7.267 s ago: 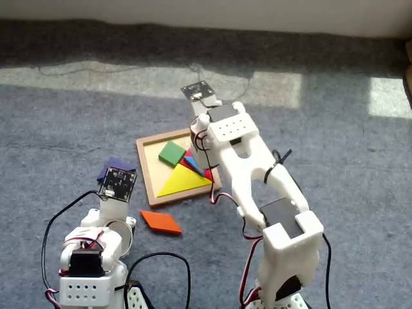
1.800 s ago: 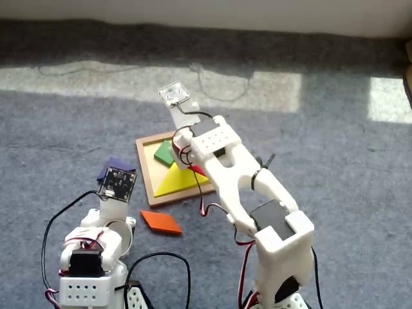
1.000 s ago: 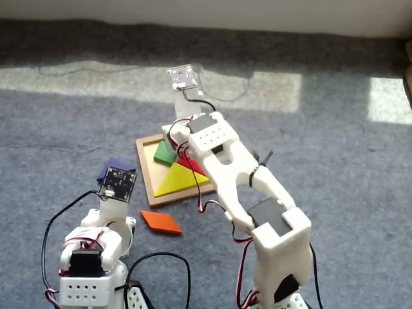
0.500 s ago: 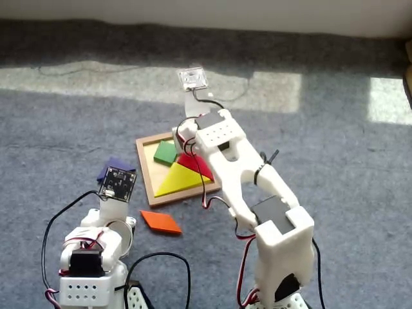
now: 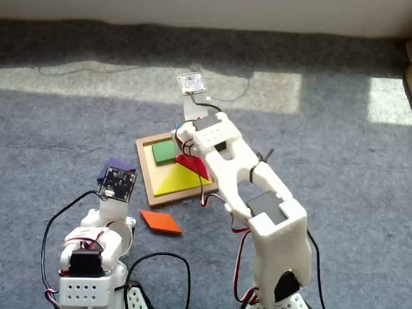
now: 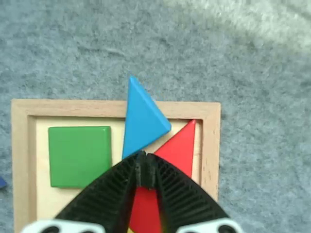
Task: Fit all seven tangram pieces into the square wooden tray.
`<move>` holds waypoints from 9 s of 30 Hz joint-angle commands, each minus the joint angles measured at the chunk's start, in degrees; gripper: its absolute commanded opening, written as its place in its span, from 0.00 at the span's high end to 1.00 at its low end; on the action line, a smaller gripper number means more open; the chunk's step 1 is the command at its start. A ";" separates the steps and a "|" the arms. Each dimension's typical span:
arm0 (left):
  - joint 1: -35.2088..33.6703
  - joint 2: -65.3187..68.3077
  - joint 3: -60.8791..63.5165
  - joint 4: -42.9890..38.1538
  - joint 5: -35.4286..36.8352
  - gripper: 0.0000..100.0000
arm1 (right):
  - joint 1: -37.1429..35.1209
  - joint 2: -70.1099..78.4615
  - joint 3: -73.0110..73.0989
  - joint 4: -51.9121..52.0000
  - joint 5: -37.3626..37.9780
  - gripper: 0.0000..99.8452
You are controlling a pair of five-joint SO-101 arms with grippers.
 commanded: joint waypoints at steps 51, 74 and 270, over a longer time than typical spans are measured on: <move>-0.66 -0.57 1.10 0.26 -0.26 1.00 | 3.65 -5.23 -7.25 26.77 15.38 0.99; -0.66 -0.57 1.10 0.26 -0.26 1.00 | -3.03 -7.25 -0.57 -11.82 4.57 0.99; 1.45 -0.48 1.10 0.26 -0.35 1.00 | 21.41 -130.51 106.77 22.29 7.65 0.99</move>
